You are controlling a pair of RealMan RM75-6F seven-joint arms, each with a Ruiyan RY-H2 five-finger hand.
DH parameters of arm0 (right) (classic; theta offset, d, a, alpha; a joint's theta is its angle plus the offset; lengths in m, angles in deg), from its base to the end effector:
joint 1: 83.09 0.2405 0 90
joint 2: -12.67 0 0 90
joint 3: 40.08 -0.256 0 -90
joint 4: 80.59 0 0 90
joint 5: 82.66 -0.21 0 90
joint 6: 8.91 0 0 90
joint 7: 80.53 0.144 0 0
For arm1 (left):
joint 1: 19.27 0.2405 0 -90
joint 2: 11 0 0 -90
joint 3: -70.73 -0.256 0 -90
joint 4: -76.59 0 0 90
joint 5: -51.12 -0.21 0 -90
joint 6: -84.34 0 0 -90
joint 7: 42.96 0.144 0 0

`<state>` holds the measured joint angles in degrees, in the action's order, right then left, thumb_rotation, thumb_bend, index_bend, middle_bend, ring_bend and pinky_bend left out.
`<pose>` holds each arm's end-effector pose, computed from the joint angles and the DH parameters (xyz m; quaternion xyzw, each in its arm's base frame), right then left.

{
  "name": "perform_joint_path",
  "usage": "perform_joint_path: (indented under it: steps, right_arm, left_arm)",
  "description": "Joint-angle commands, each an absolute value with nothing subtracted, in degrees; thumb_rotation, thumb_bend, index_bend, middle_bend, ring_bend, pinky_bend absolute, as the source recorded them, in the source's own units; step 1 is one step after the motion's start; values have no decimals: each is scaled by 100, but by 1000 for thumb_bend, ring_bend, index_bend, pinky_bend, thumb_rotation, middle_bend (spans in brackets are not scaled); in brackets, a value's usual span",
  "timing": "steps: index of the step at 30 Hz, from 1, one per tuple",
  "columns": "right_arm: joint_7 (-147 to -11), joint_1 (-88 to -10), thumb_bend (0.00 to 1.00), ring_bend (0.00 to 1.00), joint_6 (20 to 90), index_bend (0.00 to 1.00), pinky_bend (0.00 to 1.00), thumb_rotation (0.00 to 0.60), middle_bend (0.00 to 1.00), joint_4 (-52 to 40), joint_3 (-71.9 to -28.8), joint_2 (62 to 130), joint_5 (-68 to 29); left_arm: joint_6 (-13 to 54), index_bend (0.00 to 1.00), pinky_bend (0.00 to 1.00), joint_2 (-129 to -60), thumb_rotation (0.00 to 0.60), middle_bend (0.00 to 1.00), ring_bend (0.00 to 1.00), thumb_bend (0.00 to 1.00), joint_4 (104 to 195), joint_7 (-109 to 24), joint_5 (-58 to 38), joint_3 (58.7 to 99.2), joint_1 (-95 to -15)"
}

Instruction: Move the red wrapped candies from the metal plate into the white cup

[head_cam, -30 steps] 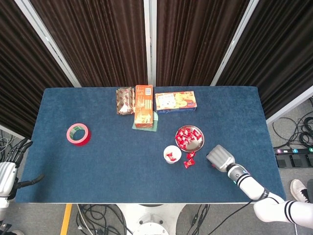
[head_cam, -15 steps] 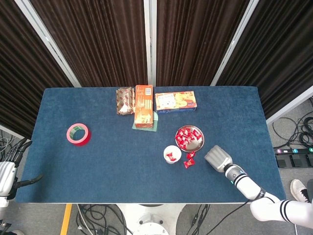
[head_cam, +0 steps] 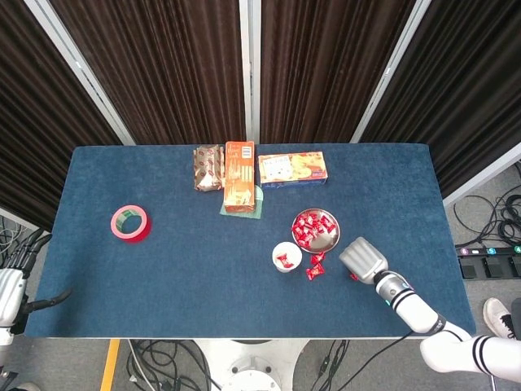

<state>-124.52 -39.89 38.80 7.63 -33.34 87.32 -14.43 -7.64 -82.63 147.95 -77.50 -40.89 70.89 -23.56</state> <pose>-0.2325 -0.3039 0.0175 0.8941 -0.1352 0.0983 0.4154 -0.3504 0.1711 0.1548 -0.5376 -0.4544 -0.5224 0.4813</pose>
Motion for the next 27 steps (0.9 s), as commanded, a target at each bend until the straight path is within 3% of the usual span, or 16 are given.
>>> perform_joint_path:
  steps: [1, 8, 17, 27]
  right_arm:
    - [-12524, -3994, 255, 1000, 3774, 630, 1000, 600, 1000, 713, -3291, 8742, -1542]
    - [-12790, -3948, 217, 1000, 3599, 502, 1000, 600, 1000, 651, -3239, 8822, -1890]
    - [-12834, -3874, 217, 1000, 3570, 416, 1000, 600, 1000, 634, -3282, 8922, -2017]
    - [-12822, -3870, 217, 1000, 3653, 402, 1000, 600, 1000, 712, -3245, 8896, -1887]
  left_arm:
    - [-762, 126, 111, -8259, 600, 75, 34, 139, 14805, -7743, -4090, 7079, -2349]
    - [-753, 126, 111, -8245, 600, 75, 34, 139, 14801, -7753, -4082, 7068, -2337]
    - [-702, 126, 111, -8277, 600, 75, 34, 138, 14731, -7793, -4057, 7082, -2362]
    - [-693, 126, 111, -8294, 600, 75, 34, 138, 14663, -7862, -4055, 7083, -2366]
